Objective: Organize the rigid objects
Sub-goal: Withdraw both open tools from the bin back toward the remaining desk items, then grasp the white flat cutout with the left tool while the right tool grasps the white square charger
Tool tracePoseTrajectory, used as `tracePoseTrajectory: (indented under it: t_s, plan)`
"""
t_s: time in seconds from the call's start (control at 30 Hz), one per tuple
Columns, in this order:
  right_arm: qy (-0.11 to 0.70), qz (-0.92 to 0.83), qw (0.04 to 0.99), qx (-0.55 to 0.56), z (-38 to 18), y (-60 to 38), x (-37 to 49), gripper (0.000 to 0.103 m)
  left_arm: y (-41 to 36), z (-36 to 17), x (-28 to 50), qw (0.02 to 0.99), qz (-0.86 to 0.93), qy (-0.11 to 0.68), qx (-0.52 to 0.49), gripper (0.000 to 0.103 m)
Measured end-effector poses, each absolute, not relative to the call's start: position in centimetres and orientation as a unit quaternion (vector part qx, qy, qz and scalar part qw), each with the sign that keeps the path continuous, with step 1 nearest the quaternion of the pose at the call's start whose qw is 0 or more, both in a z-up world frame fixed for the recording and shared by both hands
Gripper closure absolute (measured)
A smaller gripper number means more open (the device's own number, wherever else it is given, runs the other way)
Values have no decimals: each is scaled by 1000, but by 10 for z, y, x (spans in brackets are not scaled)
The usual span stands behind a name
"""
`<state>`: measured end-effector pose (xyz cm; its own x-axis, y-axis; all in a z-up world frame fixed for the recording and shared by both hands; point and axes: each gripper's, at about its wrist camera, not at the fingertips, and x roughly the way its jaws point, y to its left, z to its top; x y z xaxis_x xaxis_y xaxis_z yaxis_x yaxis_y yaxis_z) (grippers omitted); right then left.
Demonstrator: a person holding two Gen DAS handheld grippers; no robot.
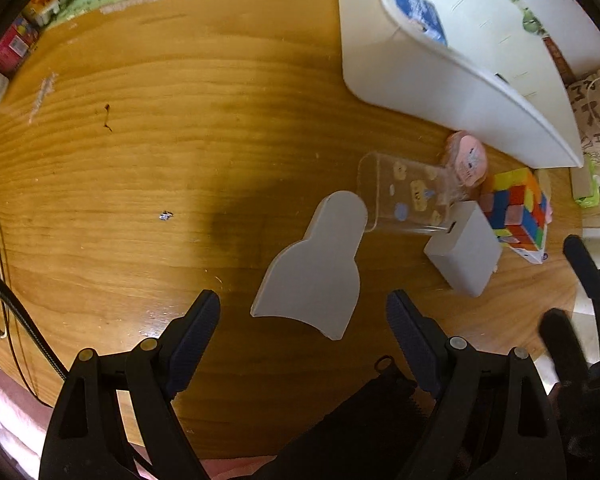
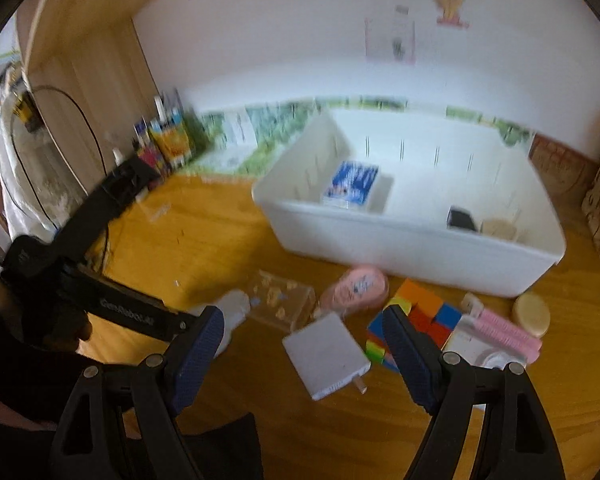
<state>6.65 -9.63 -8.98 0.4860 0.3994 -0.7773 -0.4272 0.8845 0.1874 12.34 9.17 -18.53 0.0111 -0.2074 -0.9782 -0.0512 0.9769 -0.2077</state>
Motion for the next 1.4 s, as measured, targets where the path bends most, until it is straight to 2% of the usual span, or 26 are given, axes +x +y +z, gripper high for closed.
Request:
tracePoseTrajectory:
  t_s: [0.4, 0.83, 0.9, 1.1, 1.4]
  plan:
    - [530, 232, 814, -51, -129, -79, 83, 21, 88, -210, 130, 674, -55, 731, -93, 16]
    - [564, 230, 789, -77, -151, -67, 98, 21, 67, -214, 149, 682, -42, 729, -51, 17]
    - [565, 228, 788, -83, -153, -65, 99, 21, 61, -213, 151, 684, -36, 728, -37, 20]
    - [574, 224, 783, -88, -159, -62, 104, 21, 48, -208, 163, 693, -35, 720, -25, 42]
    - [580, 213, 777, -122, -169, -51, 105, 21, 54, -207, 168, 693, -34, 720, -28, 42]
